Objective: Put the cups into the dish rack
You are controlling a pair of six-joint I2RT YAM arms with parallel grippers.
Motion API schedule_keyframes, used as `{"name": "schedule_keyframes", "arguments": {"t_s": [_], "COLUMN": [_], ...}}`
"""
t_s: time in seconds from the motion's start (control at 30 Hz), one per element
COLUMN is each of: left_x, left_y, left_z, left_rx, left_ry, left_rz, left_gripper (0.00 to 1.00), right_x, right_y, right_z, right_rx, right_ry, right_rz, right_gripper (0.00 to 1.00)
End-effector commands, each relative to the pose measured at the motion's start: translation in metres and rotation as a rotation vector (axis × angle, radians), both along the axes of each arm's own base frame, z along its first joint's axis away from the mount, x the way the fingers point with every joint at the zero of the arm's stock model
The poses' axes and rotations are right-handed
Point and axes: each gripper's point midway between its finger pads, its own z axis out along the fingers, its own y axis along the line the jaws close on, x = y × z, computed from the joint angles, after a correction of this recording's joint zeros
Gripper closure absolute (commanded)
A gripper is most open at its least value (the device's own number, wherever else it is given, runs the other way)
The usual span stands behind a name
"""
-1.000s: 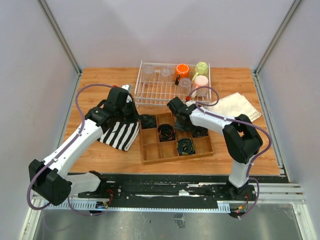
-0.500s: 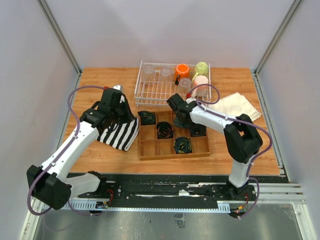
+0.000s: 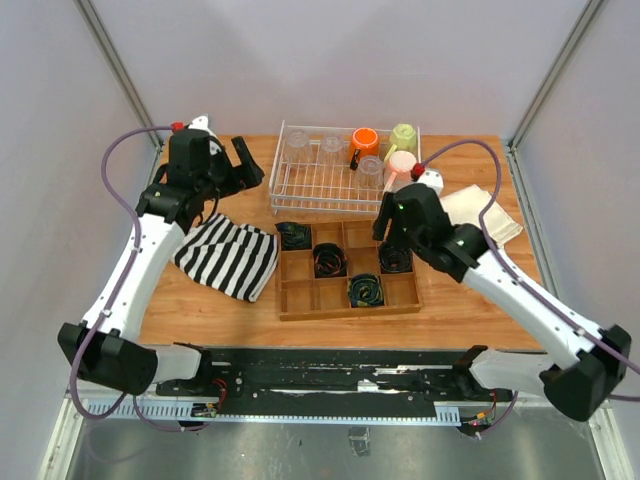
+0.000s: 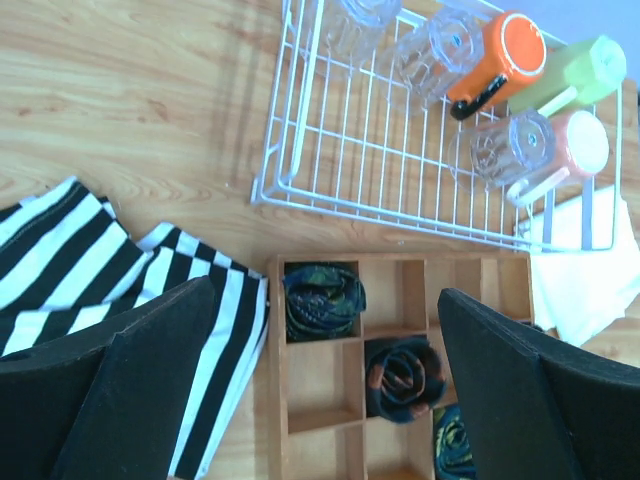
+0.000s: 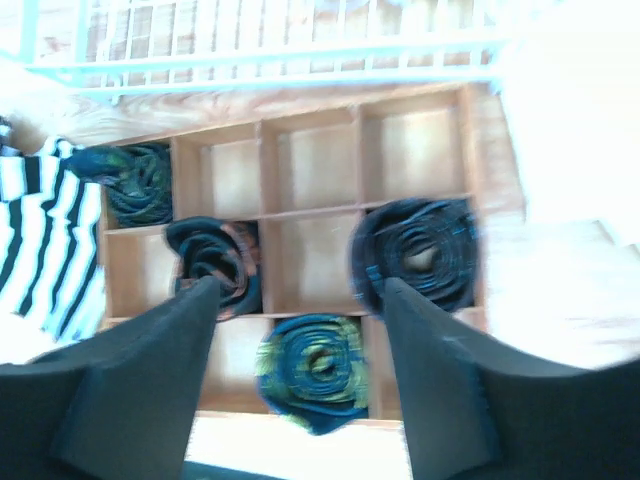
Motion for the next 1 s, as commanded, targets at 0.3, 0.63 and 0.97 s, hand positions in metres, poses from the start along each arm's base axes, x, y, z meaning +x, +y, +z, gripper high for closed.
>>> {"name": "schedule_keyframes", "arguments": {"t_s": [0.3,0.63,0.97], "left_x": [0.054,0.003,-0.021], "left_y": [0.061,0.134,0.113], "left_z": [-0.033,-0.131,-0.171], "left_rx": [0.217,0.485,0.285], "left_ry": [-0.122,-0.163,-0.441], "left_rz": [0.138,0.402,0.206], "left_gripper": [0.00,0.00,0.00], "right_x": [0.005,-0.016,-0.012], "right_y": [-0.209,-0.246,-0.229], "right_z": [0.059,0.044,-0.027], "right_rx": [-0.439,-0.543,-0.457], "right_ry": [-0.104,-0.059,-0.017], "right_rz": [-0.358,-0.432,-0.331], "right_gripper": [0.03,0.02,0.02]}}
